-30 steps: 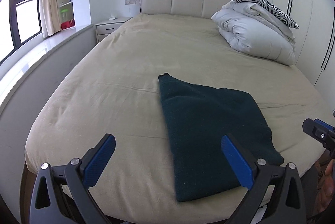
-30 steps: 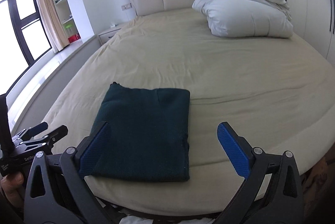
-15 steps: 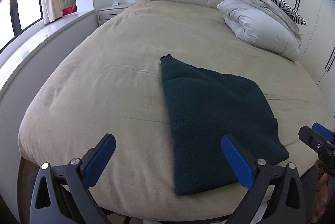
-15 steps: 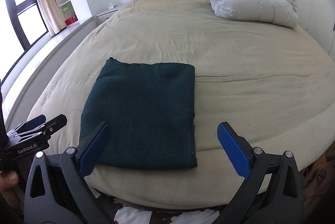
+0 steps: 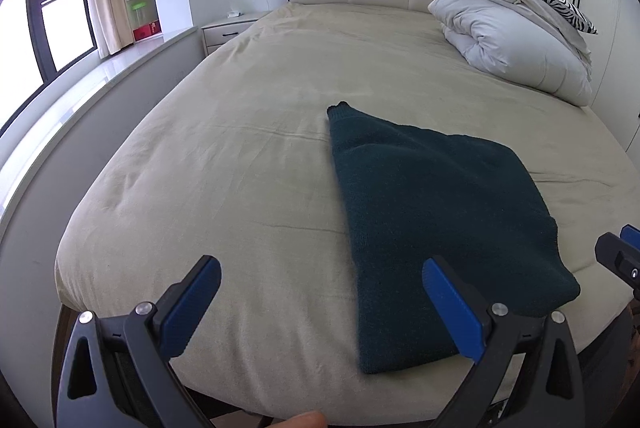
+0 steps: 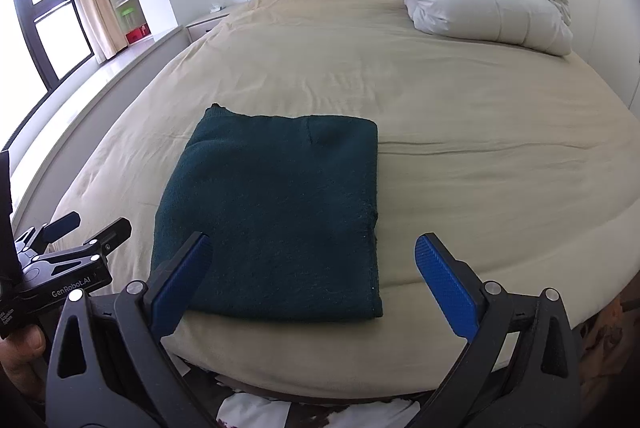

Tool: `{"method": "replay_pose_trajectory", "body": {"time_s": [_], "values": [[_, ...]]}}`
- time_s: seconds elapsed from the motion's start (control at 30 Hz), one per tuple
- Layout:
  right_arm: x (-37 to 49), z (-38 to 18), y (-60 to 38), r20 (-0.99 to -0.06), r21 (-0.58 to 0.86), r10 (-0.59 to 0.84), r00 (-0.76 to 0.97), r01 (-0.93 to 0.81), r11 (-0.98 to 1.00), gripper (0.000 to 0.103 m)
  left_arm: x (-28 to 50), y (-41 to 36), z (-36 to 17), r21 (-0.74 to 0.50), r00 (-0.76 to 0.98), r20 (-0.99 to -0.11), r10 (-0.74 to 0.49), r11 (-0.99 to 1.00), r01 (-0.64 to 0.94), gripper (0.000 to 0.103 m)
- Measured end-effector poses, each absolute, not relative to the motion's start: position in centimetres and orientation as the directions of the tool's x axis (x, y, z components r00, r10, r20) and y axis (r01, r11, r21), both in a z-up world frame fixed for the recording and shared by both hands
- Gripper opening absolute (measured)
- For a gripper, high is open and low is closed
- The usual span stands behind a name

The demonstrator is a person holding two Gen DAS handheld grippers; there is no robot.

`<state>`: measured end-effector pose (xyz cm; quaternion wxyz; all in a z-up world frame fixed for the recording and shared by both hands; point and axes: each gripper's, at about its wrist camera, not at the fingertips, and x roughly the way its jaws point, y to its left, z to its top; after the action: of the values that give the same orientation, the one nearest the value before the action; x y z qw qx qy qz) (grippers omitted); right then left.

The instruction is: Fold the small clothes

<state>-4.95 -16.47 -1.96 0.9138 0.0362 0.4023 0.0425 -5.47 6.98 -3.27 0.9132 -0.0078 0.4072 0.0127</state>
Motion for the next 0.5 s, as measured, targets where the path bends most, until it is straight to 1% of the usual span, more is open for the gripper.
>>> {"method": "replay_pose_trajectory", "body": {"time_s": [0.5], "values": [[-4.46,-2.59,-16.86,-0.742,0.087,0.103,0.663,-0.056,0.995,0.103,-5.26,7.09,-3.39,-0.017,0.664,-0.747,0.002,1.0,-0.022,0.103]]}}
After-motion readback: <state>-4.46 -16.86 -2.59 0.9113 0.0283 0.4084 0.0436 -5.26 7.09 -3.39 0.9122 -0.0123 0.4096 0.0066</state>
